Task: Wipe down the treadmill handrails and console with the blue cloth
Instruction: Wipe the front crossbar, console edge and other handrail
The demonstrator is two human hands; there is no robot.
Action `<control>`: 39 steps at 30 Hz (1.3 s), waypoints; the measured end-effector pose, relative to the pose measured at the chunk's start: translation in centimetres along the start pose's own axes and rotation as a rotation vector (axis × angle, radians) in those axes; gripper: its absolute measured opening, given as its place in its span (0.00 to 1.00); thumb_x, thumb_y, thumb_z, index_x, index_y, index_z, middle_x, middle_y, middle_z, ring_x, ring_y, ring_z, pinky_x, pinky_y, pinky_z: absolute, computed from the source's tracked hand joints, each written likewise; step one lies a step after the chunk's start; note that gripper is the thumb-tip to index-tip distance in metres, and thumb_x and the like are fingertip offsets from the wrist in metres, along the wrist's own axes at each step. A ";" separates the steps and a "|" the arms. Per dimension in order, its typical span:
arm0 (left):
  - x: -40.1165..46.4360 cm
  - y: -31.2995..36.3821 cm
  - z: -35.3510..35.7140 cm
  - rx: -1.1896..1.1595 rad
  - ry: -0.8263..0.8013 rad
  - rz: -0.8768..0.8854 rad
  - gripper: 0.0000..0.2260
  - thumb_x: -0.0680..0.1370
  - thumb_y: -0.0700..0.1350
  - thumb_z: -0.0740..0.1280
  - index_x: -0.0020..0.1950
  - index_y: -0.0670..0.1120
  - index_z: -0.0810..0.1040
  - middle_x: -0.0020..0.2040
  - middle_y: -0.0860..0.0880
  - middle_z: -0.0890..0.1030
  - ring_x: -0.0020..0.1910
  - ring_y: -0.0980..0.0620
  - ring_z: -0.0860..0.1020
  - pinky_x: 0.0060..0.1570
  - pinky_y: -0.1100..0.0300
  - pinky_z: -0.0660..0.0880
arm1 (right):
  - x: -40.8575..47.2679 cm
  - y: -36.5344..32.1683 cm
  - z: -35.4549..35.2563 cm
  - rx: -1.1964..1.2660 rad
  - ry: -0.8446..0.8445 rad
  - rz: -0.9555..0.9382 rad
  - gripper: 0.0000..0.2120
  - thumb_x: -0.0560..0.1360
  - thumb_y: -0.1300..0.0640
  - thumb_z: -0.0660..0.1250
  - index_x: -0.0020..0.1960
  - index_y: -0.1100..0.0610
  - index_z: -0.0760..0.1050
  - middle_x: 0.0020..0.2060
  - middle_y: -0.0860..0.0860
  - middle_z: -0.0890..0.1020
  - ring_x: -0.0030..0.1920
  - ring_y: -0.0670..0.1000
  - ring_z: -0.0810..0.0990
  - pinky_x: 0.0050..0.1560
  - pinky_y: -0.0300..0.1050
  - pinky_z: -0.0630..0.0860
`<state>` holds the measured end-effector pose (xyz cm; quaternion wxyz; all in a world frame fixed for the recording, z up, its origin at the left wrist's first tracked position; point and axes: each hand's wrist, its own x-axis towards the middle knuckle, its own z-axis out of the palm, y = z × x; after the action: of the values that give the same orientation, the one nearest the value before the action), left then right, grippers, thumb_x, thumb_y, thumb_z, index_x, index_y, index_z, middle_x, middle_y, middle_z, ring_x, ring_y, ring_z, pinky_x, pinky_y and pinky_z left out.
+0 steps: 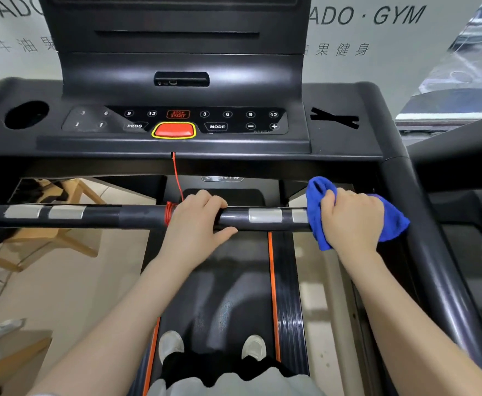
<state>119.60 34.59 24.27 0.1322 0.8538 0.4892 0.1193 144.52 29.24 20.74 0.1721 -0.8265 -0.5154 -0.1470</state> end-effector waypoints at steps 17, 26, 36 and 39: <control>-2.8 -9.9 -5.1 0.045 -0.110 -0.047 0.29 0.68 0.49 0.74 0.66 0.45 0.69 0.60 0.46 0.75 0.60 0.46 0.73 0.59 0.51 0.70 | -2.5 -22.0 0.9 0.198 -0.062 -0.310 0.14 0.71 0.54 0.49 0.28 0.54 0.62 0.20 0.51 0.72 0.23 0.53 0.67 0.33 0.44 0.62; -1.5 -10.9 -4.3 0.145 -0.071 0.074 0.23 0.67 0.51 0.75 0.60 0.47 0.77 0.48 0.43 0.76 0.48 0.40 0.75 0.47 0.50 0.72 | -1.5 -13.3 0.4 0.107 -0.034 -0.119 0.13 0.72 0.55 0.50 0.30 0.57 0.61 0.20 0.52 0.65 0.23 0.55 0.62 0.30 0.44 0.59; -1.6 -11.1 -4.2 0.110 -0.046 0.086 0.22 0.70 0.51 0.72 0.62 0.47 0.75 0.50 0.44 0.74 0.50 0.43 0.73 0.48 0.51 0.69 | -3.8 -20.7 0.5 0.103 0.037 -0.053 0.15 0.71 0.54 0.50 0.29 0.56 0.69 0.22 0.48 0.65 0.25 0.51 0.62 0.32 0.42 0.61; -1.7 -10.7 -4.3 0.116 -0.044 0.068 0.24 0.69 0.53 0.71 0.63 0.46 0.74 0.50 0.45 0.74 0.50 0.43 0.74 0.48 0.51 0.70 | -3.8 -19.5 0.5 0.127 0.000 -0.136 0.16 0.72 0.51 0.52 0.33 0.56 0.72 0.24 0.49 0.73 0.26 0.52 0.68 0.34 0.42 0.65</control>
<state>108.72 38.81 24.52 0.0890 0.8786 0.4629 0.0765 125.29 34.39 21.26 0.2138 -0.7769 -0.5788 -0.1253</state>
